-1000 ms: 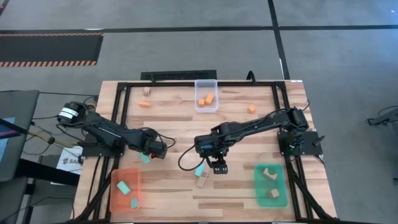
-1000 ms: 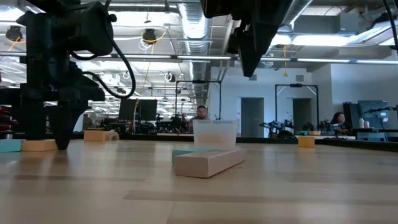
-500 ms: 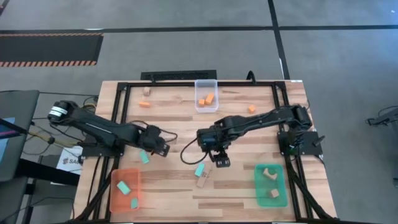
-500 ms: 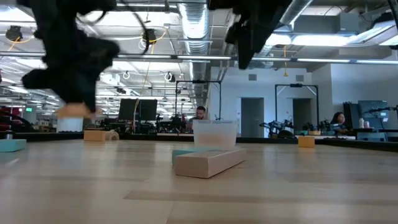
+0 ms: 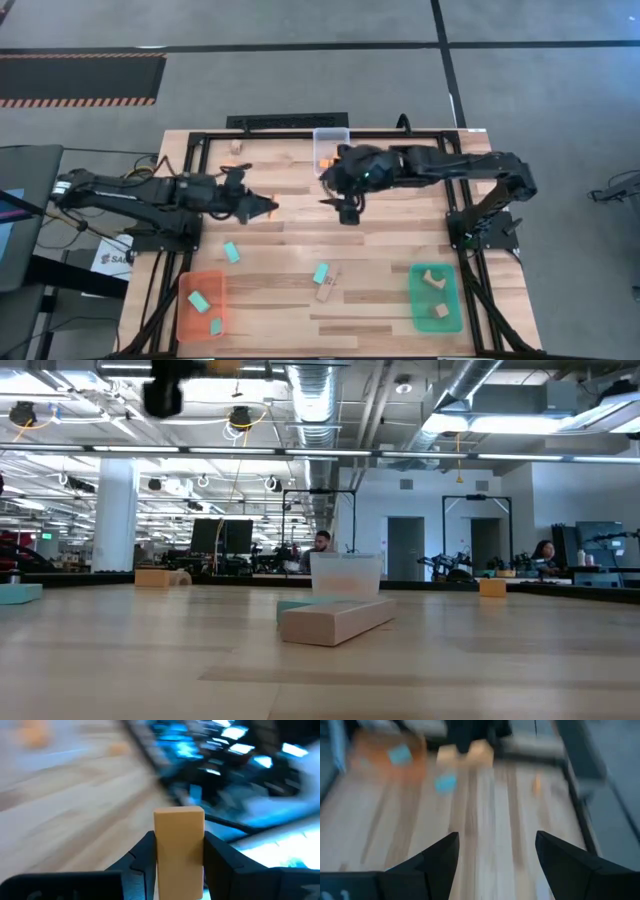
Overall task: Sort & place blocks by color
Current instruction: Put the orange block into the transparent white bin
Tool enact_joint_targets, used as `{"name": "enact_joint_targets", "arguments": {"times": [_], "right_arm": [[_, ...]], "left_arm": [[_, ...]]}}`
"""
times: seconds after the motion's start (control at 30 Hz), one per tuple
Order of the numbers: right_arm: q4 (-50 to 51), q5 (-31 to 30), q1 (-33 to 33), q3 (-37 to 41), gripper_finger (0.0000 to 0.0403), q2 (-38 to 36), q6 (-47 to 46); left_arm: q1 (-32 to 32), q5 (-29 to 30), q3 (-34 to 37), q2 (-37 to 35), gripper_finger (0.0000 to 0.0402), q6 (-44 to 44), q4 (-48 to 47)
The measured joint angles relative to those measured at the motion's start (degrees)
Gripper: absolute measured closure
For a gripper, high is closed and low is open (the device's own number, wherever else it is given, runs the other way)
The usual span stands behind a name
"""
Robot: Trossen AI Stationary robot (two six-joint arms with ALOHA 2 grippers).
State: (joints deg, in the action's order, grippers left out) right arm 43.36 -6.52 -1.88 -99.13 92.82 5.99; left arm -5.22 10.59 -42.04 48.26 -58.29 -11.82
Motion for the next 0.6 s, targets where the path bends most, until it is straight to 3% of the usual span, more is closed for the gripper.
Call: {"name": "enact_joint_targets", "arguments": {"times": [0.13, 0.27, 0.4, 0.6], "right_arm": [[-10.6, 7.2, 0.2, 0.1, 0.0121, 0.5, 6.0], [-17.8, 15.7, 0.1, 0.1, 0.0121, 1.4, 11.7], [-23.3, 19.8, 0.1, 0.1, 0.0121, 2.2, 14.8], [-25.9, 23.4, 0.1, 0.1, 0.0121, 2.1, 14.6]], "left_arm": [[0.8, -12.8, 0.0, 1.0, 0.0307, 10.9, 12.7], [2.1, -23.0, 0.0, 2.4, 0.0307, 11.3, 19.2], [2.7, -27.4, 0.1, 4.0, 0.0307, 9.7, 20.7], [2.7, -29.5, -0.1, 8.1, 0.0307, 8.6, 25.9]]}}
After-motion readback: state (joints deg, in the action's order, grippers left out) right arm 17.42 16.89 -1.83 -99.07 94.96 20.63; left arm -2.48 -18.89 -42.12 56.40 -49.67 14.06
